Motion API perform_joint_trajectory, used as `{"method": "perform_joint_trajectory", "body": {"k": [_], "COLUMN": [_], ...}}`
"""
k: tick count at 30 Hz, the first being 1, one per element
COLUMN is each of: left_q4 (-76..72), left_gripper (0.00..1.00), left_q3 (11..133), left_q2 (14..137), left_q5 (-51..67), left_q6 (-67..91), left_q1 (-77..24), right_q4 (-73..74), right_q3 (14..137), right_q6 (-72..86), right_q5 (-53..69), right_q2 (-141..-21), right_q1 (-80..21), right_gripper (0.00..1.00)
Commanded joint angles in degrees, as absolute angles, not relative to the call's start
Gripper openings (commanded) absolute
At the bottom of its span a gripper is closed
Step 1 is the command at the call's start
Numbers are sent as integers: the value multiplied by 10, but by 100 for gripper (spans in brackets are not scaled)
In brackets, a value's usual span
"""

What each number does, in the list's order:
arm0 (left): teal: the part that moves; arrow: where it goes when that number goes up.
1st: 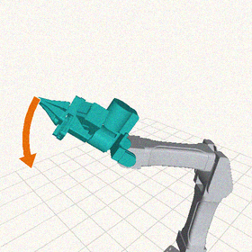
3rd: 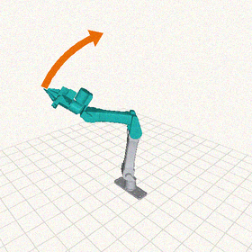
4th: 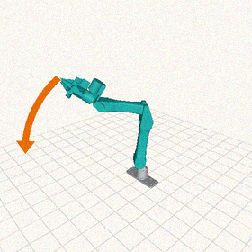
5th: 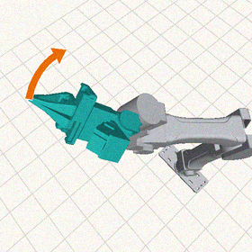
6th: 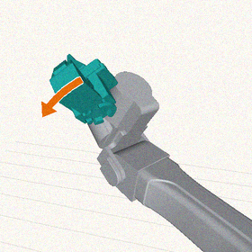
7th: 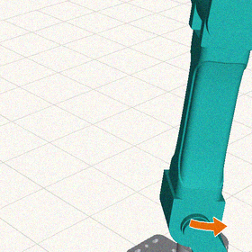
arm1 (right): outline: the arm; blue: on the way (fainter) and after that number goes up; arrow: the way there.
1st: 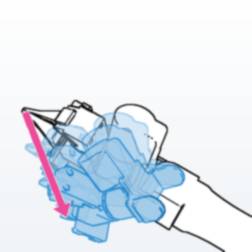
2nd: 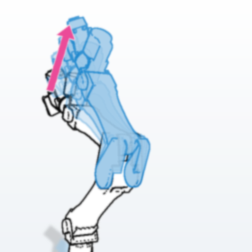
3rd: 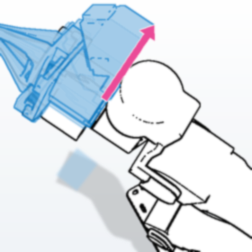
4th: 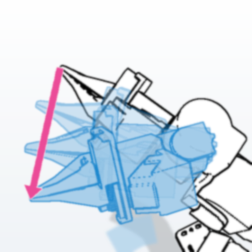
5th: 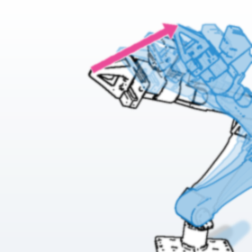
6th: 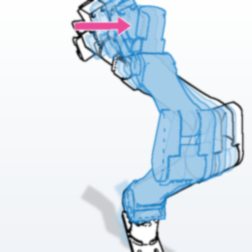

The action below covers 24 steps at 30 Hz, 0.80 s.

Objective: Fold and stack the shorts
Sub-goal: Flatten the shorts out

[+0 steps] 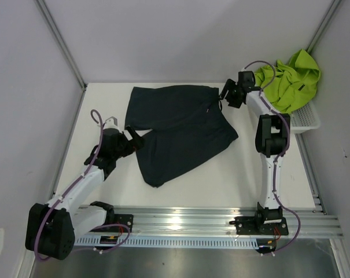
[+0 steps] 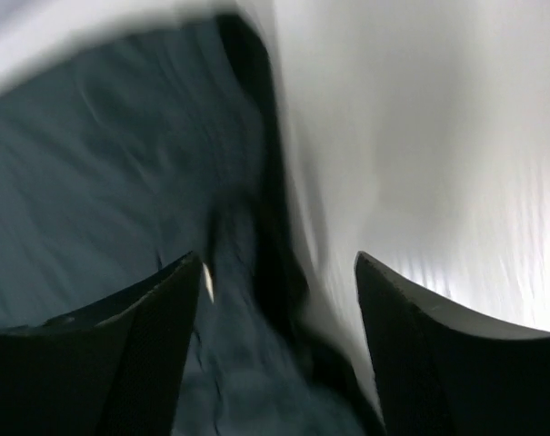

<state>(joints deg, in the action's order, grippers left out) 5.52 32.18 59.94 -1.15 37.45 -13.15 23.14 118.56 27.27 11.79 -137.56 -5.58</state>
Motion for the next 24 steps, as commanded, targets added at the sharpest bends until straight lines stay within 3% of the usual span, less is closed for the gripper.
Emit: {"method": "perform_joint_trajectory", "body": {"k": [1,8,18,24], "left_q4": [83,132,155,155], "left_gripper": [99,99,99,99], "left_q3": [308,268,228,225], "left_q2": [546,466,426,426], "left_q5": [-4,-29,-45,-48], "left_q6": [364,393,413,424], "left_q1": [-173,-238,-272,-283], "right_q4": [279,262,216,178], "right_q3": [1073,818,633,620], "right_q6": [240,195,264,308], "right_q5": [89,91,77,116], "right_q2": [-1228,-1078,-968,-977], "right_q1": [-54,-40,-32,-31], "right_gripper": [69,61,64,63]}}
